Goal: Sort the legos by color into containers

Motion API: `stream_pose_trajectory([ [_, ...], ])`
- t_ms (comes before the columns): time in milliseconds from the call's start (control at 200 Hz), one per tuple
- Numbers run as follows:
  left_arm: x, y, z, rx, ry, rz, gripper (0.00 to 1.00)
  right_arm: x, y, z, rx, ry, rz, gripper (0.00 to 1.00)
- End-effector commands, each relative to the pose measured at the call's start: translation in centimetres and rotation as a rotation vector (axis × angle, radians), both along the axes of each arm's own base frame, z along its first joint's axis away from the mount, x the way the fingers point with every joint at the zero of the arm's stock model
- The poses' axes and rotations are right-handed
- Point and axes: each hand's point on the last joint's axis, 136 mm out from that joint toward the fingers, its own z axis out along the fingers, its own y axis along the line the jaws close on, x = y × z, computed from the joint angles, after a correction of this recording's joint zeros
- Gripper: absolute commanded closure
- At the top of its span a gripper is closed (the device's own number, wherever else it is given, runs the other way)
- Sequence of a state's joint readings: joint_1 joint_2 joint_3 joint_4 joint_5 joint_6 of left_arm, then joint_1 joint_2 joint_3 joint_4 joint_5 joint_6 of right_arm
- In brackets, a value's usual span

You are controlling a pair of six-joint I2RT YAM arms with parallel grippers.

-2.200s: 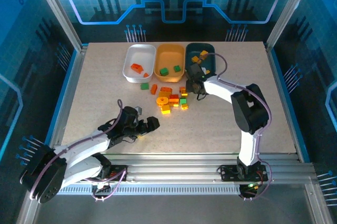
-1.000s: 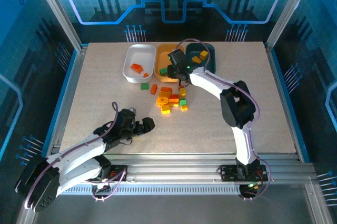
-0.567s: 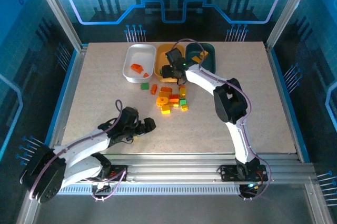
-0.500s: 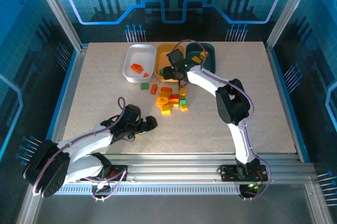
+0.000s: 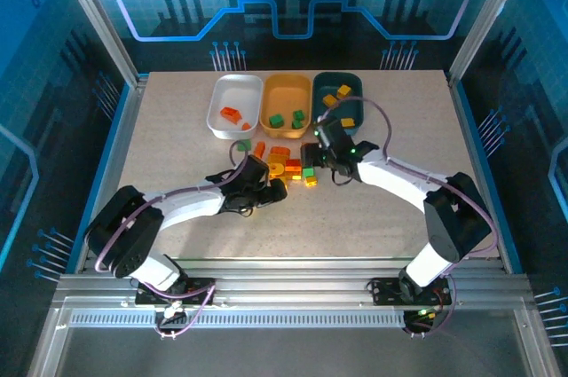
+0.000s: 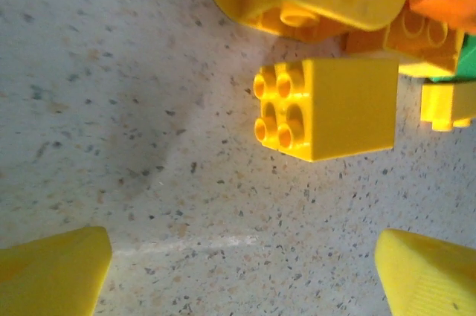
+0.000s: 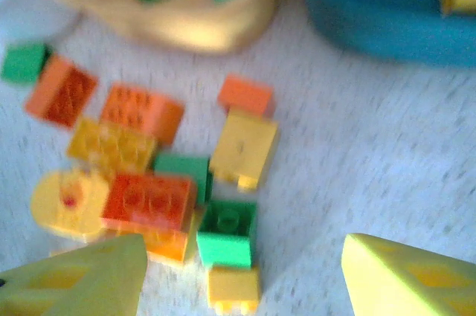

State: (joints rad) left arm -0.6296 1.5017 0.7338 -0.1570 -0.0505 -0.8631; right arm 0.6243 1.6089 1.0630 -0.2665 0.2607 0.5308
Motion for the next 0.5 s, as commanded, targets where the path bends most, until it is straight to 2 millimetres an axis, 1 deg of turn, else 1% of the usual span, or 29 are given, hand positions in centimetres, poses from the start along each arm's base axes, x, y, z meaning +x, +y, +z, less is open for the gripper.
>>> stream_pose_trajectory([
  [0, 0.8, 3.7, 2.2, 0.007, -0.060, 0.110, 0.02, -3.0, 1.8, -1.1, 0.021, 0.031, 0.057, 0.28],
  [65, 0.4, 6.4, 2.6, -0.030, -0.052, 0.186, 0.01, -4.0, 3.0, -1.5, 0.027, 0.035, 0.089, 0.27],
  [140, -0.3, 9.3, 3.2, -0.071, -0.061, 0.267, 0.01, -4.8, 4.8, -2.0, 0.015, 0.056, 0.133, 0.26],
  [225, -1.2, 11.7, 4.1, -0.100, -0.088, 0.340, 0.01, -5.4, 6.9, -3.1, -0.007, 0.081, 0.181, 0.24],
  [320, -2.2, 13.1, 5.0, -0.128, -0.127, 0.383, 0.01, -5.5, 8.8, -4.3, -0.039, 0.116, 0.213, 0.20],
  [400, -3.0, 13.6, 5.7, -0.146, -0.150, 0.403, 0.01, -5.2, 9.3, -5.7, -0.062, 0.155, 0.198, 0.19],
  [495, -3.5, 13.7, 6.5, -0.170, -0.184, 0.404, 0.01, -5.1, 10.0, -6.6, -0.073, 0.188, 0.200, 0.20],
])
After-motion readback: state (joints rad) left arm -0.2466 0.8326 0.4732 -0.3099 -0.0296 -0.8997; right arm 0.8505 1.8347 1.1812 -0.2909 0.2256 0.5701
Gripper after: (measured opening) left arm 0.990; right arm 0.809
